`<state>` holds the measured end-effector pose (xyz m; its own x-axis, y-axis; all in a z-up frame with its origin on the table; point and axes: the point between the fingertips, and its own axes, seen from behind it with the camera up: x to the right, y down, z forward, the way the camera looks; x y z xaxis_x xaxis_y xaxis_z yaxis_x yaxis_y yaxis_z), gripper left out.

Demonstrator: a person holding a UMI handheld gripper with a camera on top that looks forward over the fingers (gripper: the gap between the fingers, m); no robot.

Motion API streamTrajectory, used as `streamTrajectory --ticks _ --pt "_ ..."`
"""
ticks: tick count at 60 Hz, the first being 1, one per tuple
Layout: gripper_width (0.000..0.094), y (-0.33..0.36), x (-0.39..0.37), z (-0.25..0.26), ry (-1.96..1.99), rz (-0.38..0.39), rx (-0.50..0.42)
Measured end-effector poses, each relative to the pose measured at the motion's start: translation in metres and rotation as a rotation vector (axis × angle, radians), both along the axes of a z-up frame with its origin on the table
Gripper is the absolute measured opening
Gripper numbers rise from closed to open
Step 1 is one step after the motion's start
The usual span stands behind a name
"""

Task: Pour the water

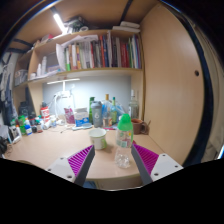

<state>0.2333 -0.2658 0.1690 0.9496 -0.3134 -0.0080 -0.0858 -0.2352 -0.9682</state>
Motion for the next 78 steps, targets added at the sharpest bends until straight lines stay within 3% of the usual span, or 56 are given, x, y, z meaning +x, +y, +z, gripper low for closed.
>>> streamTrajectory --ticks 18,19,23,33,39,45,50,58,69,78 --pt "0.0799 0.125 0.082 -0.095 -0.041 0.019 0.009" --pt "0.0774 0.130 0.082 -0.096 -0.048 0.026 0.013" --pt "0.0464 0.143 0.088 -0.105 -0.089 0.035 -0.002" --pt "0.0361 0.154 0.097 -0.100 -0.111 -0.037 0.023" --pt "0.0339 0.160 0.096 -0.098 -0.092 -0.012 -0.038" --pt "0.0342 0.172 0.115 -0.055 -0.231 0.014 -0.059" --pt "0.0341 0.197 0.130 -0.018 -0.508 0.073 -0.117" --pt "0.0339 0.239 0.158 0.017 -1.133 0.215 -0.326" --pt "0.0339 0.288 0.167 0.020 -1.777 0.408 -0.542" --pt "0.0338 0.311 0.163 0.026 -2.097 0.459 -0.647"
